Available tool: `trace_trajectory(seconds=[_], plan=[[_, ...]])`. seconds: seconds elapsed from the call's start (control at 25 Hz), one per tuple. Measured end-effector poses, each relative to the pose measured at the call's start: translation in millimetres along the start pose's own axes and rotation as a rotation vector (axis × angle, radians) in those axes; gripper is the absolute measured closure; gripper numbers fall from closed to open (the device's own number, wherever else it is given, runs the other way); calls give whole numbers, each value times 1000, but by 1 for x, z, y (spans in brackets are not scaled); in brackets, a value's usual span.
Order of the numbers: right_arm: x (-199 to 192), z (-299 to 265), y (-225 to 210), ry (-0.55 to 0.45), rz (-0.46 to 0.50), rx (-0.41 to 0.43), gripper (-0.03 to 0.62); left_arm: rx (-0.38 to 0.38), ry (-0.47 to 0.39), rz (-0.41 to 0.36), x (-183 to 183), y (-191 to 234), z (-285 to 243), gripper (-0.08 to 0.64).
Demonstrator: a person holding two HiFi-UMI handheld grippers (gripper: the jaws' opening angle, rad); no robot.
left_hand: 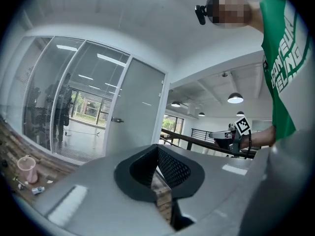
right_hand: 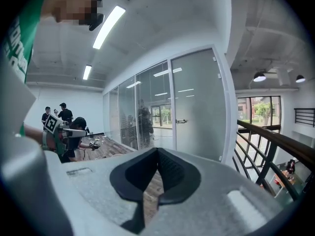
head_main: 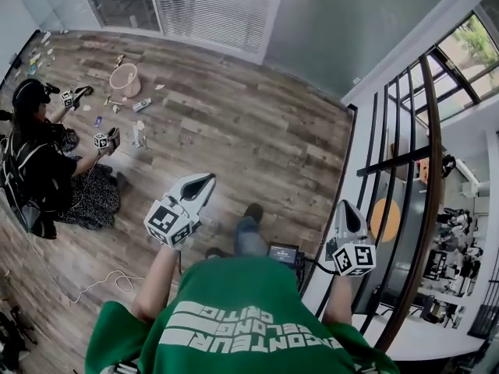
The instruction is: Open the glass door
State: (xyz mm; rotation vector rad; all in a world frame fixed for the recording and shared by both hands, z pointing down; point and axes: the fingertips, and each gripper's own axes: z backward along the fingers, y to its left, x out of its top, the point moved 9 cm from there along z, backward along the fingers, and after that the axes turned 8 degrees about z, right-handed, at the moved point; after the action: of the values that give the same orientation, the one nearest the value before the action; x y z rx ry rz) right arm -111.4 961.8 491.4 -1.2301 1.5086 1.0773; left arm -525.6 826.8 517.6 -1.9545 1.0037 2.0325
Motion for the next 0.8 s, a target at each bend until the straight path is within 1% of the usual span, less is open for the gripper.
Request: trace_trajectory(seconds=[0.16, 0.48, 0.6, 0.8], plan=[[2, -40, -39, 3, 0, 15, 598, 26, 13, -22, 20, 10, -46, 545], [-5, -92, -108, 10, -16, 24, 598, 50, 24, -32, 28, 14, -120, 545], [0, -117, -123, 17, -13, 54, 598, 68, 19, -26, 33, 17, -141, 544], [9, -147, -134, 22, 8, 105, 598, 97, 0, -2, 33, 24, -158, 545]])
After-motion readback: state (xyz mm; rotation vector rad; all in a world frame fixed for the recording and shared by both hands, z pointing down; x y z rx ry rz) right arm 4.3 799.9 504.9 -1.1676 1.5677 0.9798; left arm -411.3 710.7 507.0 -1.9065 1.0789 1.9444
